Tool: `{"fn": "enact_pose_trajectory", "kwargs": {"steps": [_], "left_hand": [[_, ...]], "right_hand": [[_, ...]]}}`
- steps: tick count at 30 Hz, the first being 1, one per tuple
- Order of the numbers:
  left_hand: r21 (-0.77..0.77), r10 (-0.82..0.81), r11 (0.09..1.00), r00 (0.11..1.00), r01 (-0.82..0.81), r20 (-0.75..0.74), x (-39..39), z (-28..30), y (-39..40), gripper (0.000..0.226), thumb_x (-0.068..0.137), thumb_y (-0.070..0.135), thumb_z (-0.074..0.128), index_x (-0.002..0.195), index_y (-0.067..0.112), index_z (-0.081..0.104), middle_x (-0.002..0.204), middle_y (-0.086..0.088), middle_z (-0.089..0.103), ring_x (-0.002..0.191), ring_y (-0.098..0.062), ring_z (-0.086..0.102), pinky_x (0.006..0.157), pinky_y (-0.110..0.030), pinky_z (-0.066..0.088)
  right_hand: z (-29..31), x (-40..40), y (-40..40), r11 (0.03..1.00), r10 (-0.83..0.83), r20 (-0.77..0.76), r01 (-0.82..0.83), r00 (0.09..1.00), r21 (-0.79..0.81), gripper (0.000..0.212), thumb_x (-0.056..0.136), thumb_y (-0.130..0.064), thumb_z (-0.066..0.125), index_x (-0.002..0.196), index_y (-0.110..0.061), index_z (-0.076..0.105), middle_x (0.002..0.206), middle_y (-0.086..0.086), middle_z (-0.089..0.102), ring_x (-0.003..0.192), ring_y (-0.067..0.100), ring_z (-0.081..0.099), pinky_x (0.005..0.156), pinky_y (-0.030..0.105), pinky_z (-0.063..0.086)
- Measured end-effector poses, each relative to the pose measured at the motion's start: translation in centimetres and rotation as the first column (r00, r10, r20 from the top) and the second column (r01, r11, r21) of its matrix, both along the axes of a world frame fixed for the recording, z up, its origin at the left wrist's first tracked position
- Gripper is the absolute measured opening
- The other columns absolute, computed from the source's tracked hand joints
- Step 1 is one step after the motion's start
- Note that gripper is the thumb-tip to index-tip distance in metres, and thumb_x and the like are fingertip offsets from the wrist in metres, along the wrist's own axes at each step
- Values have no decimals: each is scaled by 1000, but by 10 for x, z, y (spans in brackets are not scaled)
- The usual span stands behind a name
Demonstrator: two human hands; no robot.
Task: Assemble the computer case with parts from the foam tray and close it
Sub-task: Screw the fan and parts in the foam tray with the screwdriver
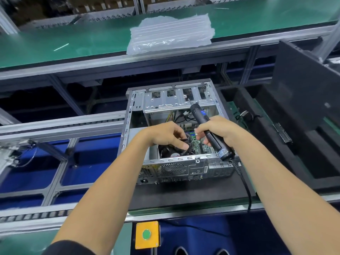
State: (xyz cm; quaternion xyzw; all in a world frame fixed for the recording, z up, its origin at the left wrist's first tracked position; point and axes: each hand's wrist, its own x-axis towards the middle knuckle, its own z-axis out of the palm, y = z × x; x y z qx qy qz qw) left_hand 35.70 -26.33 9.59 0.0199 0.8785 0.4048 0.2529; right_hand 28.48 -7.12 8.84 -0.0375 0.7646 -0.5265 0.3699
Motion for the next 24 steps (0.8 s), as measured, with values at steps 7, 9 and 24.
{"fn": "enact_pose_trajectory", "kwargs": {"steps": [7, 9, 24], "left_hand": [[-26, -122, 992, 985, 126, 119, 5, -14, 0, 7, 86, 23, 69, 80, 21, 68, 71, 20, 62, 77, -4, 59, 81, -26, 43], [-23, -132, 990, 977, 137, 167, 8, -18, -4, 17, 90, 17, 64, 74, 19, 65, 65, 21, 63, 71, 7, 60, 73, -17, 44], [-54, -90, 993, 954, 109, 285, 11, -7, -5, 32, 95, 30, 56, 68, 13, 56, 69, 4, 66, 67, 3, 26, 72, -22, 35]], "right_hand": [[-2, -3, -3, 1000, 27, 40, -26, 999, -15, 16, 84, -5, 70, 95, -2, 60, 75, 17, 72, 44, 19, 58, 43, 25, 49], [-2, -2, -2, 999, 27, 55, -25, 998, -24, 15, 84, -4, 69, 96, -1, 60, 75, 18, 72, 45, 19, 57, 43, 25, 49], [-2, -1, -4, 999, 44, 66, -44, 997, -10, 10, 85, -4, 68, 90, -2, 59, 71, 16, 71, 44, 18, 57, 43, 25, 49]]}}
